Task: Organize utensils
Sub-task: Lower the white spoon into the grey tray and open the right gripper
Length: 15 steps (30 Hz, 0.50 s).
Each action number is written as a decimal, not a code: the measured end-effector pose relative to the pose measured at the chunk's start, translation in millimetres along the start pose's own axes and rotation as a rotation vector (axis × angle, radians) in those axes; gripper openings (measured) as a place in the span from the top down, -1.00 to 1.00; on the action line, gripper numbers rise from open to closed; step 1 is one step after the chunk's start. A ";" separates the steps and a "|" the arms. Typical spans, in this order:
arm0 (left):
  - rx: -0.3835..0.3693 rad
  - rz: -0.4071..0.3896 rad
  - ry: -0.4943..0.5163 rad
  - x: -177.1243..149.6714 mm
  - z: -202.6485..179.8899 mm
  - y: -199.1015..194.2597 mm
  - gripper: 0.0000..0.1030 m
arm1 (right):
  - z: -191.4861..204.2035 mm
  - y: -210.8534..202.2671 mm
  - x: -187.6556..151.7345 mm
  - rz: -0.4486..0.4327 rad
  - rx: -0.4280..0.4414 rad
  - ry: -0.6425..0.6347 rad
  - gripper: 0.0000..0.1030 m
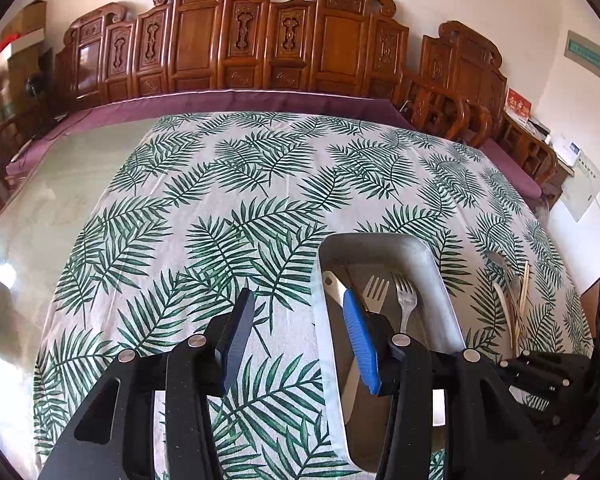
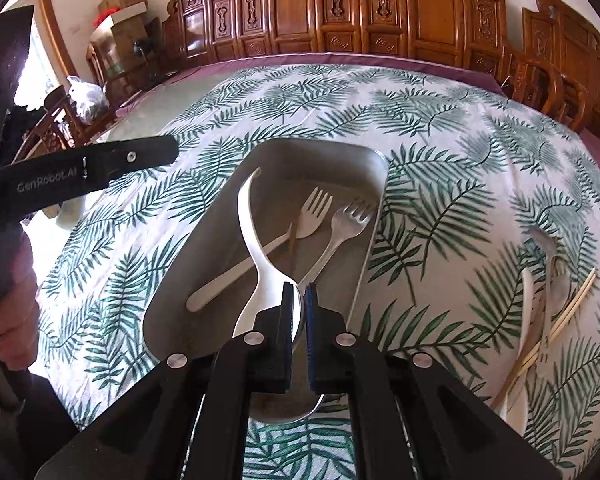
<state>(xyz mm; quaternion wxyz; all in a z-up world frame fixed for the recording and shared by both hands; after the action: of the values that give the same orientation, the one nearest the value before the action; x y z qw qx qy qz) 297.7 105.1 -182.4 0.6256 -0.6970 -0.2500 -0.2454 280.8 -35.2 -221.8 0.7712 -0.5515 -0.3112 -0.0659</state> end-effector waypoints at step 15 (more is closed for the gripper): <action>-0.003 -0.004 0.006 0.3 -3.5 -3.2 0.14 | 6.5 -21.1 -7.9 -0.032 0.116 -0.018 0.73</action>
<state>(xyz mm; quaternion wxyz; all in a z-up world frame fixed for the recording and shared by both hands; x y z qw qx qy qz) 295.6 101.9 -179.5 0.6248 -0.6968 -0.2490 -0.2492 262.5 -39.4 -207.7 0.7977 -0.5014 -0.3304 -0.0552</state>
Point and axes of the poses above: each gripper's, at about its wrist camera, not at the fingertips, and y roughly the way its jaws point, z to its left, x to its top, the point moved 5 cm from there along y, roughly the way its jaws point, and after that the axes turned 1 degree about x, right-handed, at the moved point
